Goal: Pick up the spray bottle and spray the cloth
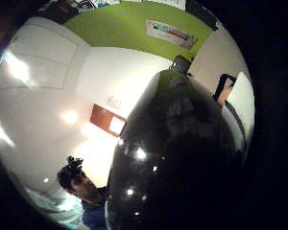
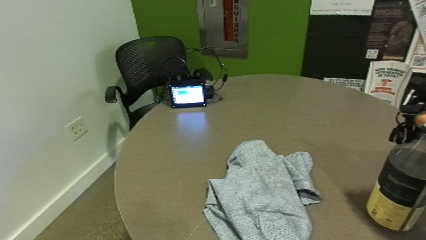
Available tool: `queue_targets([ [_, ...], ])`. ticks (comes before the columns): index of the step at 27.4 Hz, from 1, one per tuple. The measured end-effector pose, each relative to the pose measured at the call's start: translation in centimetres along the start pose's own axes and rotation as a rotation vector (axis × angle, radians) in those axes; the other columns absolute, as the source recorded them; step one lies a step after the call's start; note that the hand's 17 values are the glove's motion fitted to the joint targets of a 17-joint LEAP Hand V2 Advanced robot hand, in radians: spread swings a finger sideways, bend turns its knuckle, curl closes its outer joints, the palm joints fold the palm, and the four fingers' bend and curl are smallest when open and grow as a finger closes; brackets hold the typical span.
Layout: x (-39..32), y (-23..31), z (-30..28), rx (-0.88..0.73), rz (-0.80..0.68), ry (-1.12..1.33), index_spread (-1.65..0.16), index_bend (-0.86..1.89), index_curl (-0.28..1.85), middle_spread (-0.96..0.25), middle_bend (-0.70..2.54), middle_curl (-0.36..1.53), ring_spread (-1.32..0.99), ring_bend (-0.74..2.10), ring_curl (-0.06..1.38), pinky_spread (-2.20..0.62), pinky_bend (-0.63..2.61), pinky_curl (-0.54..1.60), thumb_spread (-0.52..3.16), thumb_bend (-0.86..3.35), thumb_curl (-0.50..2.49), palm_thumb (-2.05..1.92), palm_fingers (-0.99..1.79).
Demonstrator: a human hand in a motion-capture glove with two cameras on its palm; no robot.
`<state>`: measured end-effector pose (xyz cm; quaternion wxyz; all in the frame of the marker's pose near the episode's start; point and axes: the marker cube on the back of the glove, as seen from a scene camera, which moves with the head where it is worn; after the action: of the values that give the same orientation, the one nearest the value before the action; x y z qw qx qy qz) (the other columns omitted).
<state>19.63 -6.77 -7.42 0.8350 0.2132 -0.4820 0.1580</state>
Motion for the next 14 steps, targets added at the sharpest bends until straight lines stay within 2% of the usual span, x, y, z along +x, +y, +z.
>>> queue_targets([
  [7, -1.3, -0.2, -0.4, -0.069, -0.020, 0.094, -0.25, 0.42, 0.56, -0.17, 0.62, 0.53, -0.24, 0.65, 0.45, -0.31, 0.37, 0.37, 0.51, -0.03, 0.69, 0.91, 1.42],
  [14, -7.2, -2.1, 1.2, -0.219, -0.129, 0.273, -0.25, 0.42, 0.57, -0.17, 0.63, 0.53, -0.24, 0.66, 0.45, -0.31, 0.37, 0.37, 0.50, -0.03, 0.71, 0.90, 1.41],
])
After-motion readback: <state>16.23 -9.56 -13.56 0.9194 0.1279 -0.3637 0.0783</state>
